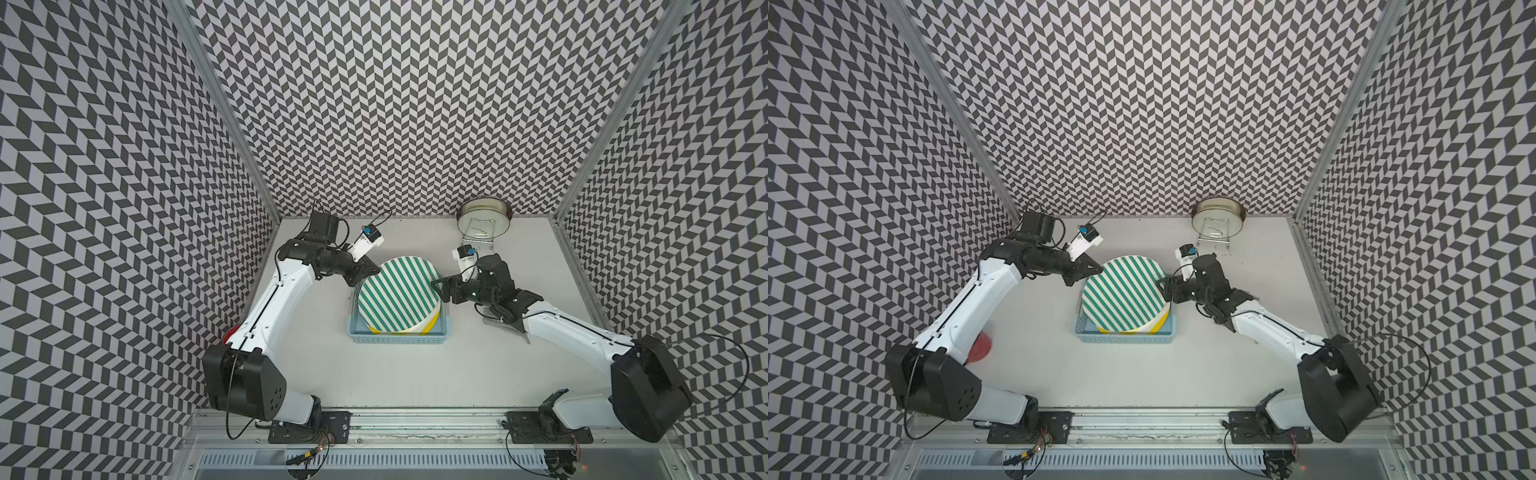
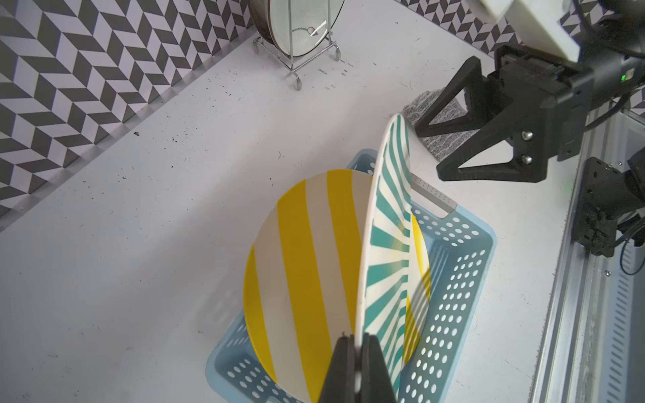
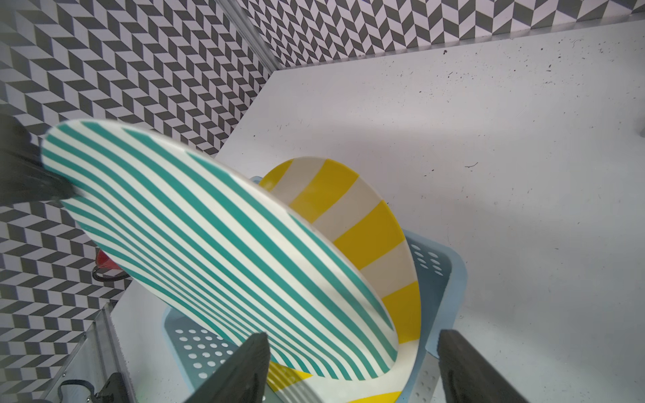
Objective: Wipe the wet plate dry
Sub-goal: Pick up the plate from the bin.
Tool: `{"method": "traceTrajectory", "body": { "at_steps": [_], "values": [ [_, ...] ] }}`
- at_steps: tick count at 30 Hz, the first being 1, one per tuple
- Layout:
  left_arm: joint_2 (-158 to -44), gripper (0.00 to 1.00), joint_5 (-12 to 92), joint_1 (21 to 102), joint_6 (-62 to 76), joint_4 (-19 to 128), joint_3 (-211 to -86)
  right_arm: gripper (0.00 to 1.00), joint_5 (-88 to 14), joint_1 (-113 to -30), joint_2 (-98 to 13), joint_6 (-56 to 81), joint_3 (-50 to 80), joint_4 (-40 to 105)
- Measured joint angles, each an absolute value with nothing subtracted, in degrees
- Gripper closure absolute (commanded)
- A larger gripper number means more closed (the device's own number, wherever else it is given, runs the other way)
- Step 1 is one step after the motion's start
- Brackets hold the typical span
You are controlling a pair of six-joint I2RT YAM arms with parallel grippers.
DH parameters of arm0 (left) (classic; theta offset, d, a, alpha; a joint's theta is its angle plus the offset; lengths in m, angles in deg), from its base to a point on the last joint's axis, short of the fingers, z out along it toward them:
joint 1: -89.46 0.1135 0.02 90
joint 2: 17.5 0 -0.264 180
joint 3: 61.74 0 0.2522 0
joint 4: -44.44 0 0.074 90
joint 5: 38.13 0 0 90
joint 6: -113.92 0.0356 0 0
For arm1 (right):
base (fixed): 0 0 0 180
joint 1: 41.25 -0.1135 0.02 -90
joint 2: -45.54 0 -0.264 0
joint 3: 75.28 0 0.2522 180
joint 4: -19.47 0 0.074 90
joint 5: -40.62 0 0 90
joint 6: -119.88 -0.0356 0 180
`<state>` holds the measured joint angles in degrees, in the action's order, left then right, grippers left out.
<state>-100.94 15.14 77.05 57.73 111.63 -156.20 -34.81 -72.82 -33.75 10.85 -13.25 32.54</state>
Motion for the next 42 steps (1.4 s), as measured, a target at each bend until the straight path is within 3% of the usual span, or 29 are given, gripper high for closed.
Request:
{"method": "traceTrajectory", "body": {
  "at_steps": [12, 19, 28, 32, 36, 38, 42],
  "values": [
    [-100.83, 1.00, 16.32, 71.83, 60.33, 115.31, -156.33, 0.21, -32.51, -72.56, -33.62, 11.75, -14.28, 29.77],
    [-100.74, 1.00, 18.15, 69.71, 60.31, 115.26, -156.33, 0.31, -30.42, -72.56, -32.83, 12.47, -15.50, 28.91],
    [-101.44, 0.81, 19.99, 67.28, 61.64, 115.61, -156.44, 0.48, -28.80, -72.50, -32.33, 13.00, -16.07, 27.95],
    [-102.71, 0.79, 20.34, 66.47, 62.43, 116.18, -156.42, 0.52, -28.45, -72.45, -32.00, 12.97, -16.55, 27.32],
    [-103.54, 0.85, 20.53, 66.19, 62.93, 116.40, -156.42, 0.52, -28.10, -72.45, -31.85, 12.93, -16.70, 26.86],
    [-103.76, 1.00, 20.56, 66.17, 62.86, 116.53, -156.42, 0.51, -27.99, -72.45, -31.72, 12.95, -16.70, 26.82],
    [-103.73, 1.00, 19.53, 66.43, 60.87, 117.27, -156.68, 0.47, -28.23, -72.48, -30.49, 12.58, -17.21, 27.03]
  ]
}}
